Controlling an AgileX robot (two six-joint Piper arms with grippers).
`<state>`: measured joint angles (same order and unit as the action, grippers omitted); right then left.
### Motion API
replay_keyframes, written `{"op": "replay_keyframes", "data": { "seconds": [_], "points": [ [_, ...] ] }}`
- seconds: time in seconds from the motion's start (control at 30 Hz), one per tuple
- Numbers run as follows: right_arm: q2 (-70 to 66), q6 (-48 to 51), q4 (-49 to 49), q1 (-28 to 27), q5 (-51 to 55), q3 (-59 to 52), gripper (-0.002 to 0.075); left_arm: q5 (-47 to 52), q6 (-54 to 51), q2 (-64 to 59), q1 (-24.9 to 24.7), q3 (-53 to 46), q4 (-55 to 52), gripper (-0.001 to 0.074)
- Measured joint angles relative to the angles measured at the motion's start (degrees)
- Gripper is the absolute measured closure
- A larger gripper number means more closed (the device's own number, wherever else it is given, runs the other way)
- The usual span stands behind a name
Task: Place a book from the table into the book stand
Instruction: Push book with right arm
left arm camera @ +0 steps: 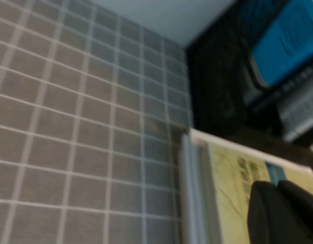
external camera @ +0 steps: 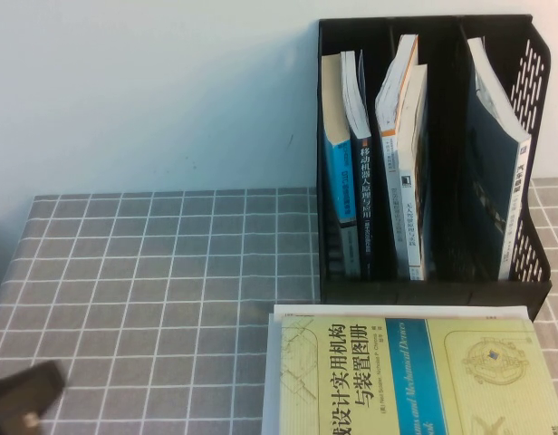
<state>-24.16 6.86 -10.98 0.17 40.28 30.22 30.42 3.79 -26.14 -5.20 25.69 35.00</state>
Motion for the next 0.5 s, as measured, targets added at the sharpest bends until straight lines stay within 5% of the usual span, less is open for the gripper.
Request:
{"op": "replay_keyframes", "data": {
  "seconds": [0.2,0.5],
  "points": [
    [-18.9,10.7,-8.1,0.0,-0.1,0.5,0.0729,7.8,-22.5,-13.5,-0.4,4.1,22.1,0.0736],
    [-43.8,21.4,-16.3,0.0,-9.0,0.6,0.0729,13.2,-36.1,-29.5,-0.4,4.5,42.0,0.0736]
  ]
}}
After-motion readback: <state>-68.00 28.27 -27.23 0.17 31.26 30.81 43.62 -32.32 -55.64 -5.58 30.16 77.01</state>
